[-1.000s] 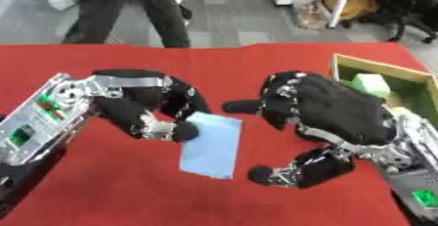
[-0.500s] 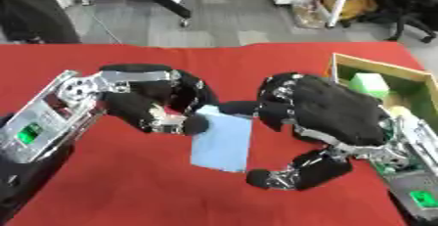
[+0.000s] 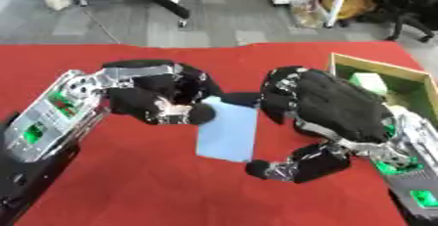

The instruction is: Pick up the objects with one hand, pass them to the other hand, and then place them into the box on the other side of the table.

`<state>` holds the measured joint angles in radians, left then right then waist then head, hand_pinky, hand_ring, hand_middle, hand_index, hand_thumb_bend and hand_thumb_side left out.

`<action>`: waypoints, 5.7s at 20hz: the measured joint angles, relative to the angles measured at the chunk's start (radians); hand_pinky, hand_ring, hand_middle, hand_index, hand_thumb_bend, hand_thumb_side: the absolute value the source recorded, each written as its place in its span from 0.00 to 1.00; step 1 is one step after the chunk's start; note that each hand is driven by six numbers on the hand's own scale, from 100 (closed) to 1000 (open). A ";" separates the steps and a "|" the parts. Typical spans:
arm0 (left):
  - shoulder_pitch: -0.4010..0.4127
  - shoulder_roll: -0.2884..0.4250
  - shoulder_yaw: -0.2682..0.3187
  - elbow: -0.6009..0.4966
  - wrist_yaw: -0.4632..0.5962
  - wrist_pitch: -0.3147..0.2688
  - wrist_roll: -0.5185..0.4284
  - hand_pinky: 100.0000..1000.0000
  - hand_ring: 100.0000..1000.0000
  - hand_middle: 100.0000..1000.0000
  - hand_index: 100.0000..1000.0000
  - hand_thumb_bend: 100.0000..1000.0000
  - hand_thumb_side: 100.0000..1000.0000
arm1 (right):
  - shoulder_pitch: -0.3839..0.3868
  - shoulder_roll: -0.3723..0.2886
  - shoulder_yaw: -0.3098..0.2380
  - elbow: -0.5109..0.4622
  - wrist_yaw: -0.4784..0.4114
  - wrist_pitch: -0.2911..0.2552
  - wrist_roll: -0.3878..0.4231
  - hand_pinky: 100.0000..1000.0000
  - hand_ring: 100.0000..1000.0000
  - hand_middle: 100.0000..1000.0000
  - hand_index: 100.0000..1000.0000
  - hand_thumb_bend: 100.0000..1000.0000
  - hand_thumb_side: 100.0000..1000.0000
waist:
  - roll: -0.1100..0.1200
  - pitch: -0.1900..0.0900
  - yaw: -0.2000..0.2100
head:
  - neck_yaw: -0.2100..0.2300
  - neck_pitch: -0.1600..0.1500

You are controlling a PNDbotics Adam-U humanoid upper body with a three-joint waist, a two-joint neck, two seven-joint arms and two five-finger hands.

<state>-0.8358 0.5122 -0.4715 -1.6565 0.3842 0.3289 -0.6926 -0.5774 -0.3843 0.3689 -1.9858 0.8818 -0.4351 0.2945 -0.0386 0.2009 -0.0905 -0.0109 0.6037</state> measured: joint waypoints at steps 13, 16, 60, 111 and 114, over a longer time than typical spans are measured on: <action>-0.006 -0.010 -0.004 -0.014 0.026 0.061 0.025 0.63 0.58 0.48 0.64 0.08 0.36 | 0.021 0.004 0.017 -0.004 0.100 0.127 -0.167 0.47 0.25 0.10 0.64 0.37 0.15 | 0.000 0.000 0.000 | 0.000 0.000; -0.009 -0.010 -0.006 -0.014 0.030 0.068 0.026 0.63 0.59 0.50 0.66 0.09 0.37 | 0.029 0.001 0.020 -0.004 0.100 0.146 -0.201 0.47 0.26 0.12 0.60 0.35 0.14 | 0.000 0.000 0.000 | 0.000 0.000; 0.416 0.107 0.547 -0.063 -0.046 -0.279 0.461 0.70 0.73 0.68 0.78 0.43 0.73 | 0.255 -0.429 -0.331 0.308 -0.612 0.412 -0.296 0.62 0.34 0.24 0.58 0.23 0.11 | 0.005 -0.007 0.050 | -0.129 0.001; -0.077 0.240 0.466 -0.334 -0.730 -0.807 1.399 0.81 0.77 0.79 0.84 0.44 0.71 | 0.123 -0.746 -0.778 -0.005 -0.774 -0.014 -1.104 0.78 0.93 1.00 0.97 0.00 0.45 | 0.001 -0.117 0.034 | -0.077 0.134; -0.151 0.255 0.421 -0.335 -0.855 -0.773 1.433 0.83 0.76 0.77 0.82 0.49 0.79 | 0.074 -0.775 -0.782 -0.005 -0.795 -0.042 -1.075 0.78 0.94 1.00 0.98 0.00 0.45 | 0.002 -0.130 0.029 | -0.079 0.152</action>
<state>-0.9868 0.7671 -0.0501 -1.9917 -0.4710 -0.4441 0.7404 -0.5035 -1.1593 -0.4126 -1.9911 0.0866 -0.4772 -0.7810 -0.0370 0.0713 -0.0614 -0.0902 0.7561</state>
